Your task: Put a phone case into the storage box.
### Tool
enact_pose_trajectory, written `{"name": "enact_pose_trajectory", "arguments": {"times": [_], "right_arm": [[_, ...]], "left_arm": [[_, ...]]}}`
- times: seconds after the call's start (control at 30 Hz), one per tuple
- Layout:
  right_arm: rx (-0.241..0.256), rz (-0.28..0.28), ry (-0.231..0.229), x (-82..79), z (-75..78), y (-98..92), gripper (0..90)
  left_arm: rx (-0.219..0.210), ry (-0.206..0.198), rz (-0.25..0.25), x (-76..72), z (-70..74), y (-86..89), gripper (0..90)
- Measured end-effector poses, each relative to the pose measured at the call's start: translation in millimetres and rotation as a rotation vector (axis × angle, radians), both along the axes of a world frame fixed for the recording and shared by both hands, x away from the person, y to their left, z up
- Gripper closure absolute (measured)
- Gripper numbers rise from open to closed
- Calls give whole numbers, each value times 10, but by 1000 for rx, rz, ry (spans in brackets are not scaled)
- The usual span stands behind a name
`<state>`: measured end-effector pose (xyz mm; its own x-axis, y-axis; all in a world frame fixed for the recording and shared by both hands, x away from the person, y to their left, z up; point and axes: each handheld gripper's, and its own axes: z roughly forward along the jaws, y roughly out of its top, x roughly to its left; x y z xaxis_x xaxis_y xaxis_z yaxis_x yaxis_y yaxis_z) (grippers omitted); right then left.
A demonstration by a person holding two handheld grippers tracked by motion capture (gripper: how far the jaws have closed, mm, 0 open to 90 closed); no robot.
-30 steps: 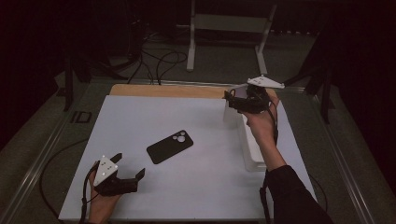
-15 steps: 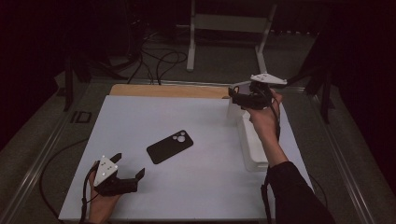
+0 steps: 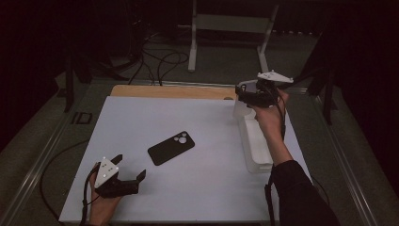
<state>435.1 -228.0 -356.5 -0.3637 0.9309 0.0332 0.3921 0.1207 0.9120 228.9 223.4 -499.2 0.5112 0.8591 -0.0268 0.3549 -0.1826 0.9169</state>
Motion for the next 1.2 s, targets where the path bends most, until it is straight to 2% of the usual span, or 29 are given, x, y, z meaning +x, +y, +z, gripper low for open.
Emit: {"name": "enact_pose_trajectory", "arguments": {"times": [0.77,1.07,1.2], "right_arm": [[-24,-80,16,166,-52,-230,164],[-27,-139,35,267,-148,-335,164],[-26,-146,49,308,-200,-339,164]], "left_arm": [[3,0,1,-1,-1,0,3],[-1,-2,4,-3,0,7,3],[-2,-3,5,-3,1,11,3]]}}
